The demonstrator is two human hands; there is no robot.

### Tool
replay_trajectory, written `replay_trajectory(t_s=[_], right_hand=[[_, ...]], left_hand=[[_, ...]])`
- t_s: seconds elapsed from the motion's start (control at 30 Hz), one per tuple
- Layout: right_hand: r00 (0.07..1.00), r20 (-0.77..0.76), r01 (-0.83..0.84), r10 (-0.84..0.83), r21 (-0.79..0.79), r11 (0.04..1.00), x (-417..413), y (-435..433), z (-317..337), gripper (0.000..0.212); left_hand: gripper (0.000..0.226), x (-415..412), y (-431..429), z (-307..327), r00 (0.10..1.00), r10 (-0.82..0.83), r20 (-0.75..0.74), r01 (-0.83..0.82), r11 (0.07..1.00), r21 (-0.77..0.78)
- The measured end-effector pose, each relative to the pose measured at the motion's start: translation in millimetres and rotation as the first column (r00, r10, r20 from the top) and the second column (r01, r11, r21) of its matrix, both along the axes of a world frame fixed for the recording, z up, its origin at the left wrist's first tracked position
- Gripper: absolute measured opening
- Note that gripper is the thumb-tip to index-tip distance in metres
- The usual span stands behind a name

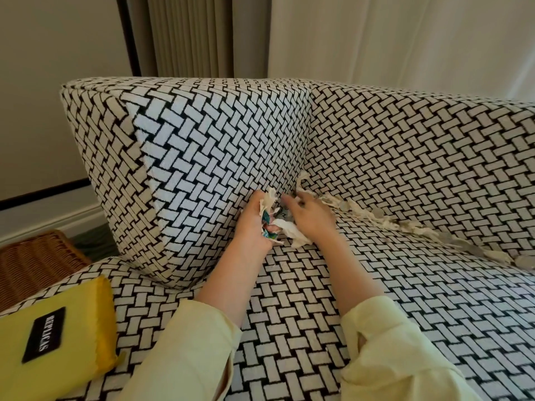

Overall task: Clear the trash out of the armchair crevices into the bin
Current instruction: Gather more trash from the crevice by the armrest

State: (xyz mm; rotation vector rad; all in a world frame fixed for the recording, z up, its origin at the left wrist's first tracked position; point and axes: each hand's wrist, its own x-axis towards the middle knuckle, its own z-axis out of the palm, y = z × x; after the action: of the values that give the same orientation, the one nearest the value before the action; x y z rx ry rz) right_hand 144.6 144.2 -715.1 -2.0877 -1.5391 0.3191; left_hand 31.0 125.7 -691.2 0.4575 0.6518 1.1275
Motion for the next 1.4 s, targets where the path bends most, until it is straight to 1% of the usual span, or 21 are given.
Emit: replay_trajectory(t_s=[0.03, 0.07, 0.1, 0.17, 0.23, 0.3, 0.37, 0.43, 0.53, 0.7, 0.77, 0.8, 0.83, 0.93, 0.97, 1.03, 1.1, 1.13, 1.23, 1.3, 1.4], right_hand=[[0.996, 0.084, -0.015, 0.018, -0.038, 0.999, -2, 0, -1, 0.059], [0.99, 0.134, -0.026, 0.03, -0.032, 0.999, -4, 0, -2, 0.051], [0.994, 0.108, -0.025, 0.023, 0.018, 1.0, -4, 0, -3, 0.038], [0.998, -0.055, 0.023, -0.015, 0.144, 0.989, -5, -2, -1, 0.024], [0.98, -0.194, 0.085, -0.043, 0.212, 0.974, -3, -6, 1, 0.021], [0.941, -0.337, 0.13, -0.037, 0.258, 0.957, 0, -10, 5, 0.02], [0.873, -0.486, 0.189, -0.031, 0.281, 0.941, 3, -14, 10, 0.021], [0.779, -0.627, 0.24, 0.0, 0.298, 0.924, 6, -18, 18, 0.023], [0.517, -0.846, 0.292, 0.131, 0.319, 0.902, 8, -25, 37, 0.025], [0.186, -0.953, 0.323, 0.241, 0.291, 0.901, 10, -34, 46, 0.019], [0.115, -0.959, 0.289, 0.261, 0.283, 0.914, 8, -37, 47, 0.018], [0.12, -0.959, 0.268, 0.255, 0.279, 0.922, 6, -37, 48, 0.016], [0.164, -0.957, 0.244, 0.241, 0.276, 0.93, 5, -36, 47, 0.014], [0.393, -0.9, 0.178, 0.189, 0.276, 0.944, 4, -35, 39, 0.021], [0.442, -0.879, 0.167, 0.18, 0.278, 0.946, 3, -35, 36, 0.023], [0.479, -0.862, 0.166, 0.166, 0.274, 0.947, 2, -36, 35, 0.023], [0.446, -0.879, 0.174, 0.169, 0.27, 0.947, 1, -38, 38, 0.015], [0.418, -0.891, 0.172, 0.178, 0.269, 0.948, -2, -41, 41, 0.011], [0.364, -0.907, 0.146, 0.211, 0.279, 0.949, -12, -46, 50, 0.016], [0.334, -0.915, 0.119, 0.225, 0.277, 0.953, -20, -50, 56, 0.016], [0.169, -0.954, 0.078, 0.247, 0.262, 0.962, -37, -57, 67, 0.023]], left_hand=[[0.035, 0, 0, 0, 1.0, 0.003, -0.001, -0.003, 1.0, 0.0], [0.034, 1, 0, -1, 1.0, 0.01, -0.004, -0.01, 1.0, 0.0], [0.032, 1, 1, -2, 1.0, 0.015, -0.009, -0.015, 1.0, 0.002], [0.031, 1, 4, -5, 1.0, 0.02, 0.004, -0.02, 1.0, 0.003], [0.032, 2, 5, -7, 1.0, 0.018, 0.008, -0.019, 1.0, 0.007], [0.033, 2, 6, -8, 1.0, 0.014, 0.004, -0.014, 1.0, 0.01], [0.034, 1, 6, -8, 1.0, 0.01, 0.004, -0.01, 1.0, -0.003], [0.035, 1, 4, -7, 1.0, 0.006, 0.014, -0.005, 1.0, -0.011], [0.035, 1, 2, -5, 1.0, 0.018, 0.017, -0.018, 0.999, -0.028], [0.032, 2, -1, 6, 0.999, 0.024, 0.029, -0.024, 1.0, 0.0], [0.032, 2, -4, 14, 0.998, 0.032, 0.049, -0.033, 0.999, 0.034], [0.032, 2, -5, 17, 0.998, 0.035, 0.045, -0.038, 0.998, 0.05], [0.034, 2, -7, 19, 0.999, 0.033, 0.036, -0.035, 0.997, 0.068], [0.033, 3, -11, 18, 0.999, 0.034, -0.032, -0.03, 0.993, 0.111], [0.031, 3, -12, 16, 0.997, 0.046, -0.059, -0.039, 0.993, 0.114], [0.036, 1, -12, 10, 0.996, 0.056, -0.074, -0.047, 0.992, 0.115], [0.049, -2, -12, 7, 0.997, 0.048, -0.056, -0.042, 0.994, 0.103], [0.048, -3, -13, 9, 0.997, 0.047, -0.054, -0.042, 0.995, 0.095], [0.037, -5, -19, 25, 0.997, 0.053, -0.06, -0.047, 0.994, 0.102], [0.039, -6, -21, 38, 0.996, 0.065, -0.055, -0.058, 0.991, 0.123], [0.039, -10, -30, 58, 0.993, 0.061, -0.106, -0.045, 0.988, 0.148]])
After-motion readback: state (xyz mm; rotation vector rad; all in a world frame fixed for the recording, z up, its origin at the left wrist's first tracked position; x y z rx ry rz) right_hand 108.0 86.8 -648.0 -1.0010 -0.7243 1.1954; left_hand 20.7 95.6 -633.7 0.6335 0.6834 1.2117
